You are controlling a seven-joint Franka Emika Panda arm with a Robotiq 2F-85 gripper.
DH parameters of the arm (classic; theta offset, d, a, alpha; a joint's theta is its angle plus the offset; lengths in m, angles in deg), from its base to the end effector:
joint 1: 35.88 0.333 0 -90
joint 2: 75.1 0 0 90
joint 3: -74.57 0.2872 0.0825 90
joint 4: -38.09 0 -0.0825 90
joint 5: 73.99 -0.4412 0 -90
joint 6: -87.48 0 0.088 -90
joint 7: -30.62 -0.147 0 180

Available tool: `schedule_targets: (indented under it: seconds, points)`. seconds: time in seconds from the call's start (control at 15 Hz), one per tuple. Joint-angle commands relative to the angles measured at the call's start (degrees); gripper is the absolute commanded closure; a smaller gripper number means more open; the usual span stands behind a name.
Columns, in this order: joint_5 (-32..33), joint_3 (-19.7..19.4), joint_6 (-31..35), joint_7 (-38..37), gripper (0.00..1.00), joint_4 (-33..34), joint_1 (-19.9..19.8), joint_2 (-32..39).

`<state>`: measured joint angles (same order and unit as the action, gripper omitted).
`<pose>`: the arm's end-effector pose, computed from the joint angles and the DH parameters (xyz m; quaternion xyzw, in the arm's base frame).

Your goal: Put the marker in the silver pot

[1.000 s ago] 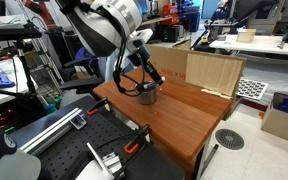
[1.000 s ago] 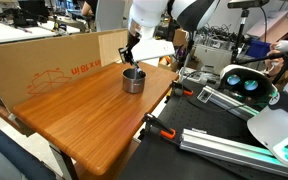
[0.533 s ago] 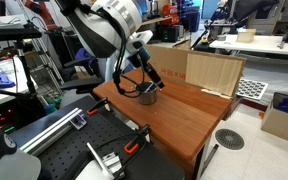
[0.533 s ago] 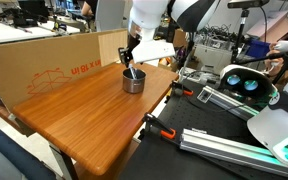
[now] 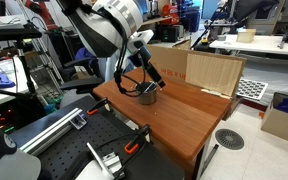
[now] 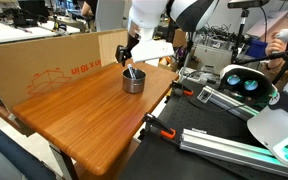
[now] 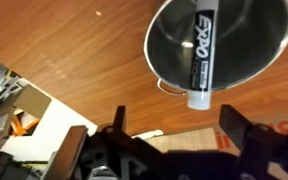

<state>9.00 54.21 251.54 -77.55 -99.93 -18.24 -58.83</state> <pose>0.5067 0.0022 0.0825 0.9280 -0.2460 0.2454 0.1343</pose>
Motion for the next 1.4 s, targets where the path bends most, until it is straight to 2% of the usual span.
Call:
schedule_targets:
  seconds: [0.0,0.13,0.27,0.4,0.47,0.53,0.6,0.73,1.33]
  points:
    - [-1.10,0.01,-0.23,-0.76,0.00,0.83,0.10,-1.70]
    - [-3.26,0.14,-0.05,0.72,0.00,1.39,-0.22,-3.33]
    - [-9.14,0.64,1.17,4.21,0.00,0.98,-1.06,-5.18]
    - [-18.03,1.46,1.00,9.72,0.00,-0.27,-1.70,-7.11]
    - [-24.48,2.33,0.90,15.13,0.00,-1.46,-2.36,-7.81]
    - [-17.03,0.58,0.21,8.76,0.00,1.19,-0.58,-5.66]
    - [-20.55,0.93,0.20,11.72,0.00,0.40,-0.85,-6.22]
    - [-22.46,1.23,0.20,13.21,0.00,-0.46,-1.11,-6.66]
    - [-22.74,1.29,0.20,13.24,0.00,-0.54,-1.16,-6.69]
